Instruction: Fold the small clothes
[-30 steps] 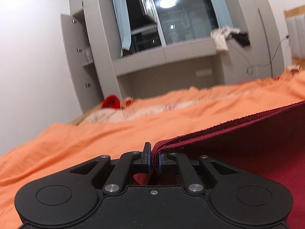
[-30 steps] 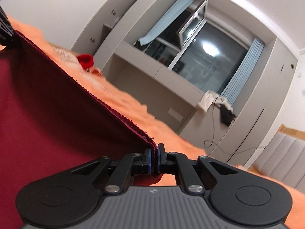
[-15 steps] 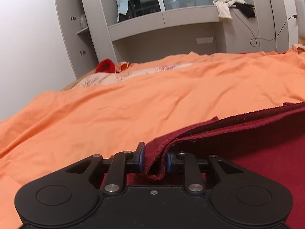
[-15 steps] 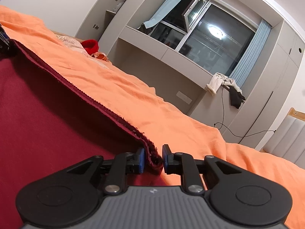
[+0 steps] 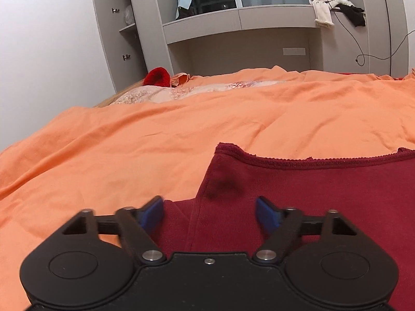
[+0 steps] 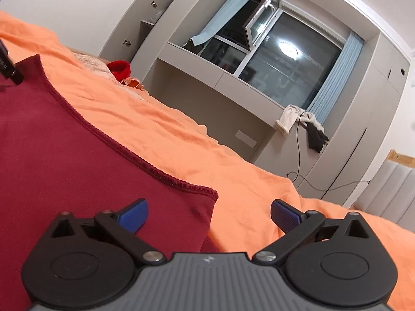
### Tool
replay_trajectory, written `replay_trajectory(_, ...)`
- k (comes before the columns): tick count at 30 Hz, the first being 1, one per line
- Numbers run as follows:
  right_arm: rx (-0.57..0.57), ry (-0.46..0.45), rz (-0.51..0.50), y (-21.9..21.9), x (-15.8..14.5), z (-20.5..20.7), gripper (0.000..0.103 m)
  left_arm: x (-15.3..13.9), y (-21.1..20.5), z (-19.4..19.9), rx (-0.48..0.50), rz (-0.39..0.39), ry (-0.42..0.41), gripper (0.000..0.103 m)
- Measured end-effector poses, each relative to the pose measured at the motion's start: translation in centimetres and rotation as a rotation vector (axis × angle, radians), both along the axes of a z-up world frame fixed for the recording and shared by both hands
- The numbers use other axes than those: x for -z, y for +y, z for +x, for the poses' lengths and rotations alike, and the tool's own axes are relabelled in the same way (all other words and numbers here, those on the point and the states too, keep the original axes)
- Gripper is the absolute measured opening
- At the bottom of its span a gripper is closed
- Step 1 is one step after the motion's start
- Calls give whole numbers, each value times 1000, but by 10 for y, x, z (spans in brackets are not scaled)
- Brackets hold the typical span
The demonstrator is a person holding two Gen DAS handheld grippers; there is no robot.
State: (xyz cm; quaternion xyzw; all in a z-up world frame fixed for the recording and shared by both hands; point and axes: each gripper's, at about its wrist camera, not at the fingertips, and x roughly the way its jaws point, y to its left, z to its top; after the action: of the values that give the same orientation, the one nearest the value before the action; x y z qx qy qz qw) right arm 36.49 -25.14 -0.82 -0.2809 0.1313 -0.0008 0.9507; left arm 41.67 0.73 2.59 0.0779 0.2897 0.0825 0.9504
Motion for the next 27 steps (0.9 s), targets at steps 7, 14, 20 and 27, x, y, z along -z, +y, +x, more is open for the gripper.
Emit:
replay_trajectory(7,18,9,18,-6,-1,-3,103,-11,16,-6,-47,-114,-42,102)
replay_trajectory(14,45,80,67,-11,6,7,103,-15,55,-11,-147,-409,-72,102)
replay_trajectory(20,61,92,95,-16,5,6,103,4,54,5,-219,-311,46,102)
replay_trajectory(27,79,85,107,-22,-6,-7,103,11,63,12,-246,-351,104,102)
